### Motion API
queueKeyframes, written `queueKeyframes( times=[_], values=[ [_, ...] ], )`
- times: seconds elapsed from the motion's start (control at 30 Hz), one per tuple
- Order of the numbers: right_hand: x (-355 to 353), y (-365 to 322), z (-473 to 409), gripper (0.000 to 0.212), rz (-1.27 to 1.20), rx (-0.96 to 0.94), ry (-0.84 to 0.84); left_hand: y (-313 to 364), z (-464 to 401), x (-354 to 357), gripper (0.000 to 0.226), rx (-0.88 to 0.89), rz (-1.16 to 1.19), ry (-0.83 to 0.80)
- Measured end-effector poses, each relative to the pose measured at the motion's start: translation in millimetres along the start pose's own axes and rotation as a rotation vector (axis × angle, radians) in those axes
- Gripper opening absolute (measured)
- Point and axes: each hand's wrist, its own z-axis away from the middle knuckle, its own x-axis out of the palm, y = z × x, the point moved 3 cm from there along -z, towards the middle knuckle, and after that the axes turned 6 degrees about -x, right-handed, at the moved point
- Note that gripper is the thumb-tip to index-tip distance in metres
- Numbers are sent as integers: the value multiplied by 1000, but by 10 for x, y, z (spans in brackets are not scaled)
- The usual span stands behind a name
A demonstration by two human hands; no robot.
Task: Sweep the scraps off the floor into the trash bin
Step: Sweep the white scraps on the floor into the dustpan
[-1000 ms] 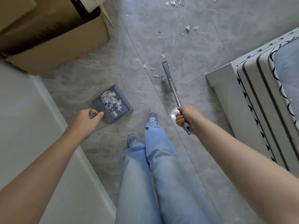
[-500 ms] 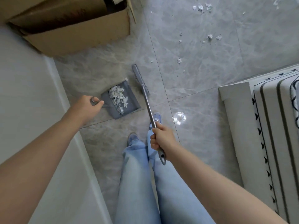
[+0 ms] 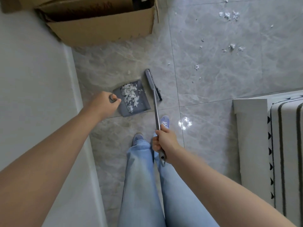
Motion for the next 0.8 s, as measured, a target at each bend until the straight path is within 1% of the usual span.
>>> queueKeyframes(
  times=[0.03, 0.07, 0.13, 0.2, 0.27, 0.37, 0.43, 0.53, 0.6, 0.63, 0.73, 0.8],
  values=[
    [-3, -21, 103, 7, -64, -8, -10, -21, 17, -16, 30, -2, 0, -4],
    [-41, -52, 190, 11, -120, -19, -14, -46, 36, -28, 29, -10, -3, -13],
    [-164, -198, 295, 27, -154, -59, -18, -155, 119, -70, 29, -57, 24, -18],
    [-292, -426, 295, 28, -133, -119, -12, -338, 238, -108, 30, -121, 112, 4],
    [-399, -697, 176, 24, -105, -140, 19, -547, 367, -123, 28, -193, 232, 49],
    [-429, -1150, -105, 24, -80, -181, 87, -806, 530, -138, 35, -299, 390, 103],
    [-393, -1466, -367, 27, -55, -196, 145, -944, 549, -146, 36, -365, 482, 122],
    [-258, -1778, -751, 18, 142, -157, 218, -1095, 493, -88, 35, -422, 542, 135],
    [-79, -1750, -874, 12, 296, -146, 203, -1109, 454, -30, 33, -409, 513, 169],
    [30, -1639, -872, 13, 339, -150, 176, -1094, 442, -4, 33, -397, 495, 183],
    [273, -1057, -729, 20, 469, -175, 46, -1026, 389, -20, 31, -376, 443, 200],
    [302, -704, -552, 24, 519, -185, -22, -998, 349, -70, 29, -369, 423, 190]
  ],
)
